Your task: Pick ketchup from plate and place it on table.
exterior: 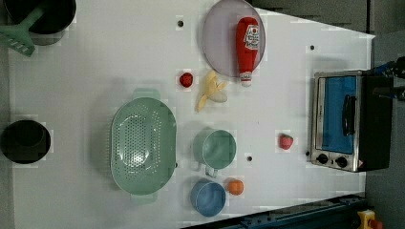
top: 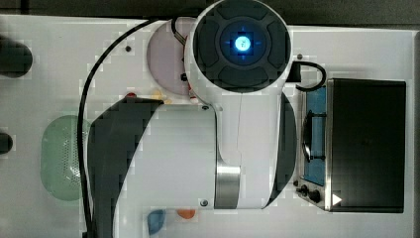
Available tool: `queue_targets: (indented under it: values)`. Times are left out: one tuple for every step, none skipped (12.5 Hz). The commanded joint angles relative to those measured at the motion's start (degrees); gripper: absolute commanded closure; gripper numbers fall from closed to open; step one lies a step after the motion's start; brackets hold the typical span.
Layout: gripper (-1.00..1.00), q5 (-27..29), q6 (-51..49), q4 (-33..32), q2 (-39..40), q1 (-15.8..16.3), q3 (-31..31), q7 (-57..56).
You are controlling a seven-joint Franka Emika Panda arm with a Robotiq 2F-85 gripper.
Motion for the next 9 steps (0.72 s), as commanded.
queue_targets:
  values:
    - [-0.6,0.5,-8.8,-3.7,-8.8,-5.4,2.4,1.8]
    - [-0.82,0.5,-8.7,-3.8,-8.3,-5.3,2.5,1.8]
    - [-0.99,0.5,-8.5,-3.8,-7.5,-5.2,2.6,1.7]
    - [-1.0,0.5,-8.0,-3.8,-6.3,-5.1,2.7,1.5]
    - [-1.0,0.5,-7.0,-3.8,-4.8,-4.9,3.0,0.9]
    - [-1.0,0.5,-5.9,-3.8,-3.0,-4.9,3.4,-0.4]
    - [-1.0,0.5,-4.5,-3.8,-1.0,-4.8,3.8,-1.7]
    - [-1.0,0.5,-2.9,-3.8,1.1,-4.8,4.1,-2.9]
    - [-1.0,0.5,-1.1,-3.7,3.2,-4.6,4.4,-4.3]
